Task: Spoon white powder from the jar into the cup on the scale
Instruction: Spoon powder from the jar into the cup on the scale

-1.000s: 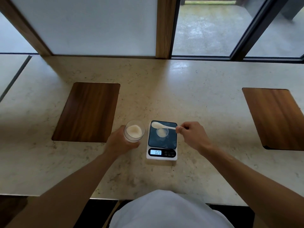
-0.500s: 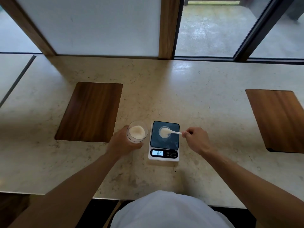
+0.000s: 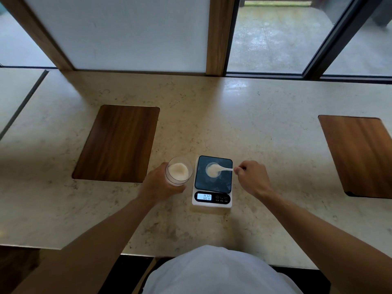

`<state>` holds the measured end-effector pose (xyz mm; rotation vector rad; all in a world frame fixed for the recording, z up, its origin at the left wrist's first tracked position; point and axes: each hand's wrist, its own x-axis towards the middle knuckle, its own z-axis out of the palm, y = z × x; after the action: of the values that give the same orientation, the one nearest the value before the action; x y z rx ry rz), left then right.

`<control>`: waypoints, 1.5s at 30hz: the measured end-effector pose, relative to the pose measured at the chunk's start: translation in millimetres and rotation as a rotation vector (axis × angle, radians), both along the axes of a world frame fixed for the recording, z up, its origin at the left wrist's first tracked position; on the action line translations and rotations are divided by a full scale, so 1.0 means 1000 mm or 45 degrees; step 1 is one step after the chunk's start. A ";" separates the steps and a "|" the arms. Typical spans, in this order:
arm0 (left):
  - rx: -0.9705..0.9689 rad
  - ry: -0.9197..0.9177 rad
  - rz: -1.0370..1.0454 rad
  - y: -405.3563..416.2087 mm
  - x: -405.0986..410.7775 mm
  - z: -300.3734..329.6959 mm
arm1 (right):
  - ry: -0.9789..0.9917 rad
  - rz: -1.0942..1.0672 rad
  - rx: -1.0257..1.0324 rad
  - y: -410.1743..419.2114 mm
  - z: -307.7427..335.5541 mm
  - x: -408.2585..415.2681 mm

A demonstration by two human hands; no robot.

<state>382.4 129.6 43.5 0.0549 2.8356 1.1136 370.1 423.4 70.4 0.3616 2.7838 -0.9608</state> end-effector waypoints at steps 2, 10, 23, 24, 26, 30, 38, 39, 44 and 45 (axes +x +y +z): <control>0.008 -0.002 -0.001 0.001 0.000 -0.001 | 0.007 0.013 0.015 -0.002 0.000 -0.001; -0.005 0.014 -0.001 0.004 -0.001 0.000 | 0.090 0.082 0.102 -0.004 0.000 -0.001; -0.011 0.020 -0.002 0.003 0.001 -0.001 | 0.264 0.371 0.274 -0.006 0.005 0.012; -0.010 0.020 0.001 0.003 0.000 -0.001 | 0.285 0.406 0.282 -0.005 0.005 0.013; -0.003 0.019 0.003 0.003 0.001 0.000 | 0.339 0.480 0.300 -0.003 0.005 0.016; -0.001 0.014 0.019 0.004 -0.001 0.001 | 0.449 0.569 0.335 0.002 0.006 0.020; 0.041 -0.012 0.041 0.010 -0.002 0.002 | 0.339 0.123 0.043 -0.002 0.003 0.023; 0.038 -0.017 0.042 0.010 -0.002 0.003 | 0.276 0.005 -0.018 -0.004 0.002 0.022; 0.028 -0.011 0.090 0.012 -0.002 0.002 | -0.061 -0.332 -0.406 -0.011 -0.004 0.019; 0.028 -0.009 0.091 0.012 -0.002 0.002 | -0.107 -0.375 -0.522 -0.012 -0.004 0.018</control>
<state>380.5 141.7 46.0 -0.0492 2.8401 1.1559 388.2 411.0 66.2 0.7367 2.4154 -1.5045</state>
